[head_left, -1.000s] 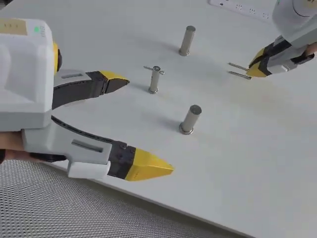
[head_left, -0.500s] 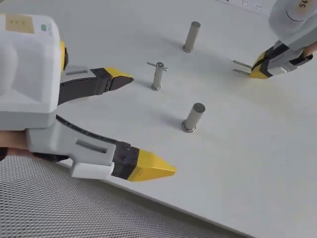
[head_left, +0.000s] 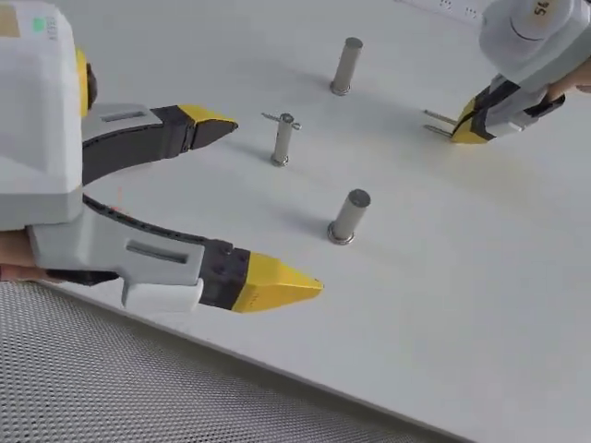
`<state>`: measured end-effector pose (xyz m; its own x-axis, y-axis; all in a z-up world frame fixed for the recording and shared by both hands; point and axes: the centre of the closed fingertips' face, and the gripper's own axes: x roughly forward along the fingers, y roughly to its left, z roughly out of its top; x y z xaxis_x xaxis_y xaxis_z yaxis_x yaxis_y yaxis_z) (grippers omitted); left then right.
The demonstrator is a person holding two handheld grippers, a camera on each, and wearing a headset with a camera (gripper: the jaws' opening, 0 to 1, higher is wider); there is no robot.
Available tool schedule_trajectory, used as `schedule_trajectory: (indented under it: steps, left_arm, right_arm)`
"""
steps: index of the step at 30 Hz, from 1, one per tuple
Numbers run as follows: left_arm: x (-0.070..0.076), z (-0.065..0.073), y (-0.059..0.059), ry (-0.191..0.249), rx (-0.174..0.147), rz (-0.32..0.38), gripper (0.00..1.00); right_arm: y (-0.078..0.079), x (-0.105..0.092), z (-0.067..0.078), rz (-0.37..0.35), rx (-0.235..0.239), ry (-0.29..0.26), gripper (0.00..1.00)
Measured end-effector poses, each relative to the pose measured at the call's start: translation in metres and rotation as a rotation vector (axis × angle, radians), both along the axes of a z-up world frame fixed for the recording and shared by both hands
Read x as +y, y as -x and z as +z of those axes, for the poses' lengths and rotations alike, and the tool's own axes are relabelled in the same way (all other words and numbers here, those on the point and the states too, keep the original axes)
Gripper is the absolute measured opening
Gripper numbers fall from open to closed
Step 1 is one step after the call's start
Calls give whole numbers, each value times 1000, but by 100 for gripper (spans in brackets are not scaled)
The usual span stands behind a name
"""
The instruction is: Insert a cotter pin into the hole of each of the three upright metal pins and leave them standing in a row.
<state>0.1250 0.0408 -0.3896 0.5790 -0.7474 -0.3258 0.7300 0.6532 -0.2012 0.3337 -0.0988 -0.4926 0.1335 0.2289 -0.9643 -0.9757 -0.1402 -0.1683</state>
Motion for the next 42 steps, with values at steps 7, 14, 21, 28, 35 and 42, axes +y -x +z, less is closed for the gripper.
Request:
schedule_trajectory:
  steps: [7,14,21,28,35,42]
  left_arm:
    - [-1,1,0,-13,-4,-2,93]
    - [0,-1,-4,-29,8,24,92]
    - [0,0,-1,-24,23,30,88]
    - [-1,2,-2,-36,10,36,79]
    - [-2,9,-6,-38,-18,53,77]
    - [-6,13,-9,-15,-8,61,67]
  right_arm:
    - [-3,-1,-1,-23,-14,-4,0]
    - [-3,0,1,-24,-61,18,0]
    - [5,-1,7,-38,-59,-1,0]
    - [8,0,24,-26,-106,-47,0]
    - [12,5,37,-36,-145,-152,0]
    - [27,9,55,-11,-183,-236,0]
